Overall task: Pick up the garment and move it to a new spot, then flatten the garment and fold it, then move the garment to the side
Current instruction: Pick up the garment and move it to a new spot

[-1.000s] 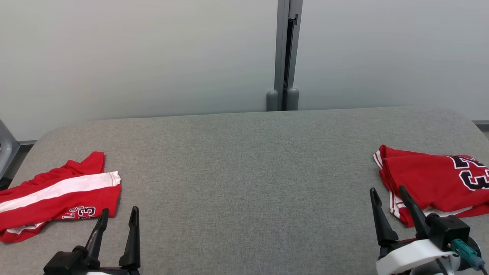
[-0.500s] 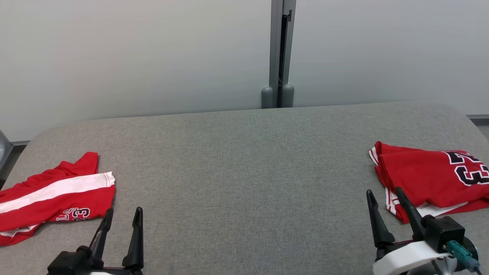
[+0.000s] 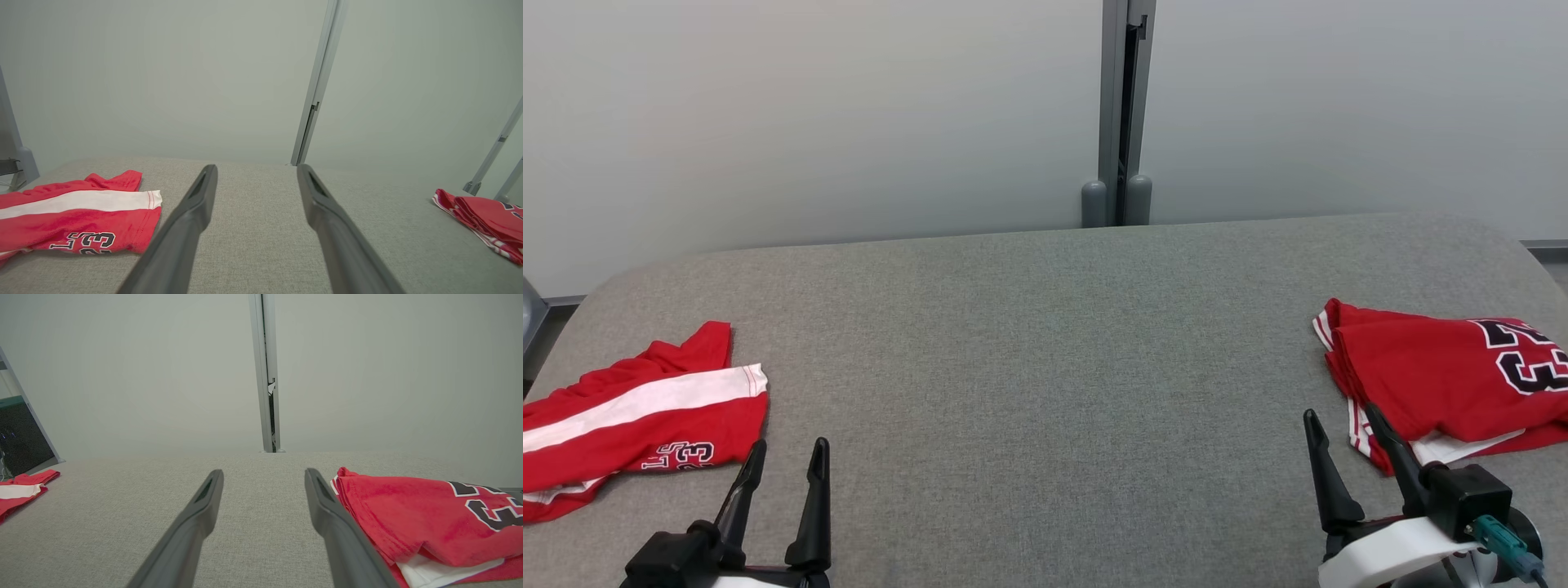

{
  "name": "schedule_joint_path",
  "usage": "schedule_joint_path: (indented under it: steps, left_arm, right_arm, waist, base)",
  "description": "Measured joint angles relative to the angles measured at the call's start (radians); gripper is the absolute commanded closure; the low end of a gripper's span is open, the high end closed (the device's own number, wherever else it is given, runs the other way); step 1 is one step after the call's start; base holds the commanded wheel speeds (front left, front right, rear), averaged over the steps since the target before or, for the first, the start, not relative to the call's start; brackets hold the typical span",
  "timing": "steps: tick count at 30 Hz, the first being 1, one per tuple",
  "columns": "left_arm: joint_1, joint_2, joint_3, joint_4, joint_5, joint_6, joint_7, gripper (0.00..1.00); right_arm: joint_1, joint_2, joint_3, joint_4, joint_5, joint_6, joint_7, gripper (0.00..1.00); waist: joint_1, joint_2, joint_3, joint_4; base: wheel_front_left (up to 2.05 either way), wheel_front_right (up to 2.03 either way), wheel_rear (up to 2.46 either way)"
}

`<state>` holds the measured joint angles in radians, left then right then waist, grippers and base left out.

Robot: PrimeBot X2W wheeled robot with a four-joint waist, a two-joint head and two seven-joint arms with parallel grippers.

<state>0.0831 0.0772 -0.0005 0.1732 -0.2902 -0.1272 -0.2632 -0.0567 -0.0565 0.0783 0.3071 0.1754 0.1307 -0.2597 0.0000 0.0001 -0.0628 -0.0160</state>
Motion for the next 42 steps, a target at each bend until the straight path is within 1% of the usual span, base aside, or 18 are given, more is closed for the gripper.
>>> schedule_joint_path:
  steps: [6,11,17,23,34,38,42]
  left_arm:
    - [-0.005,0.001,-0.002,0.004,0.000,-0.003,0.000,0.00]
    - [-0.020,0.001,-0.006,0.017,0.000,-0.003,0.000,0.00]
    - [-0.029,0.012,0.017,0.042,0.003,-0.003,0.000,0.00]
    - [-0.036,0.035,0.048,0.062,0.002,-0.002,0.000,0.00]
    - [-0.037,0.042,0.046,0.077,0.000,0.004,0.000,0.00]
    - [-0.037,0.049,0.041,0.077,0.000,0.004,0.000,0.00]
    - [-0.037,0.056,0.038,0.077,-0.002,0.004,0.000,0.00]
  right_arm:
    - [0.000,0.001,-0.001,0.004,0.000,0.000,0.000,0.00]
    - [0.001,0.003,0.012,0.008,0.004,0.000,0.000,0.00]
    - [-0.002,0.005,0.035,0.019,0.018,0.000,0.001,0.00]
    - [-0.009,0.007,0.068,0.033,0.038,0.000,0.001,0.00]
    - [-0.028,0.008,0.121,0.054,0.076,0.000,-0.001,0.00]
    - [-0.035,0.009,0.125,0.054,0.080,0.000,-0.001,0.00]
    - [-0.035,0.009,0.129,0.054,0.084,0.000,-0.001,0.00]
  waist:
    - [0.0000,0.0000,0.002,0.007]
    - [0.0000,0.0000,0.000,0.042]
    - [0.0000,0.0000,-0.003,0.116]
    - [0.0000,0.0000,-0.002,0.211]
    - [0.0000,0.0000,0.000,0.385]
    - [0.0000,0.0000,0.001,0.421]
    - [0.0000,-0.0001,0.004,0.427]
  base:
    - [0.00,0.00,0.00]
    - [0.00,0.00,0.00]
    - [0.00,0.00,0.00]
    - [0.00,0.00,0.00]
    - [0.00,0.00,0.00]
    - [0.00,0.00,0.00]
    - [0.00,0.00,0.00]
